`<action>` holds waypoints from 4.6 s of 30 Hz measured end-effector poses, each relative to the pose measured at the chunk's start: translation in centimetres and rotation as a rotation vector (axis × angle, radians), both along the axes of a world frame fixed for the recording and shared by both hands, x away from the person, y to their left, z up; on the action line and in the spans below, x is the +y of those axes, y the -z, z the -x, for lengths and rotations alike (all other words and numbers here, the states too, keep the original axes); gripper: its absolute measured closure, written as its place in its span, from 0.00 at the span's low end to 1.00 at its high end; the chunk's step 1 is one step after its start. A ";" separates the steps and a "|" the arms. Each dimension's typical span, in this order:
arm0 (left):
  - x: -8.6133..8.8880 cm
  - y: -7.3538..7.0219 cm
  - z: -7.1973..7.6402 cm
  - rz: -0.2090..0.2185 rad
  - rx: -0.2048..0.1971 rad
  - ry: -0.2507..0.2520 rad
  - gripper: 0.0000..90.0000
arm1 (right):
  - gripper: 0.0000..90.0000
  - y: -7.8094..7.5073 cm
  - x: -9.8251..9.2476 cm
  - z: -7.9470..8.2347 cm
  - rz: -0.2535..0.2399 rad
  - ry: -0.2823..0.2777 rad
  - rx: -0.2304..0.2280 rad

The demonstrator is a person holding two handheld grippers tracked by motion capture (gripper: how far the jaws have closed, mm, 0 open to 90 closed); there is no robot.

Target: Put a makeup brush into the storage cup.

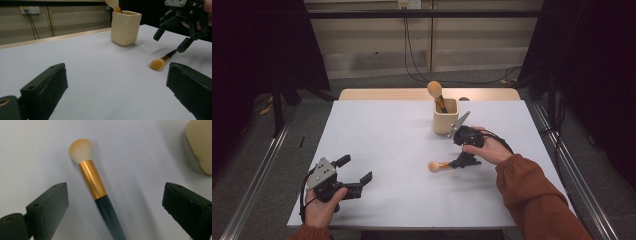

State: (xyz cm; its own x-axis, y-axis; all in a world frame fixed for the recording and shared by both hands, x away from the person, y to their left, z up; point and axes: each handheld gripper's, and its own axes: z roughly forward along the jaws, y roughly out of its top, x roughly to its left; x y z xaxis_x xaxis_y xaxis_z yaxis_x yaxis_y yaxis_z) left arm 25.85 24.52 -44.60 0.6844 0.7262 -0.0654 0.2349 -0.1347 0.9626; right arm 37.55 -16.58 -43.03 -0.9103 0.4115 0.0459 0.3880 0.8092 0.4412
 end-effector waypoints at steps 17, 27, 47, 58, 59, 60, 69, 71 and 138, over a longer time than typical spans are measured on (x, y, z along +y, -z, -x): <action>0.1 0.0 0.2 -0.005 -0.003 -0.005 0.04 | 0.06 1.5 2.4 -0.3 0.105 -0.133 0.070; 0.1 0.0 0.1 -0.009 -0.004 -0.002 0.04 | 0.33 2.5 2.9 -1.0 0.164 -0.181 0.089; 0.1 0.1 0.1 -0.024 0.002 -0.007 0.04 | 0.75 1.9 4.8 -0.3 0.280 -0.243 0.076; 0.2 0.1 0.1 -0.026 0.006 -0.010 0.04 | 0.83 1.9 4.8 -0.3 0.279 -0.242 0.075; 0.2 0.1 0.1 -0.026 0.007 -0.012 0.04 | 0.83 1.9 4.8 -0.3 0.281 -0.242 0.076; 0.2 0.1 0.1 -0.026 0.008 -0.012 0.04 | 0.83 1.8 4.9 -0.3 0.285 -0.230 0.082; 0.2 0.1 0.2 -0.023 0.008 -0.014 0.04 | 0.83 1.8 4.5 -0.5 0.254 -0.199 0.094; 0.2 0.1 0.1 -0.024 0.008 -0.013 0.04 | 0.83 1.7 4.3 -0.5 0.245 -0.191 0.097; 0.2 0.1 0.2 -0.021 0.009 -0.010 0.04 | 0.83 -1.0 -3.9 2.5 -0.553 0.208 -0.191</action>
State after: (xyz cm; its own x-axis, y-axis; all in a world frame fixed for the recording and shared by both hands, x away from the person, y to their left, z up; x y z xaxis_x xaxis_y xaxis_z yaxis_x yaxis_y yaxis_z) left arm 25.65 24.74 -44.73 0.6767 0.7341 -0.0564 0.2448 -0.1521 0.9576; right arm 35.07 -20.44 -41.98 -0.8267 0.5430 0.1476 0.3860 0.3565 0.8508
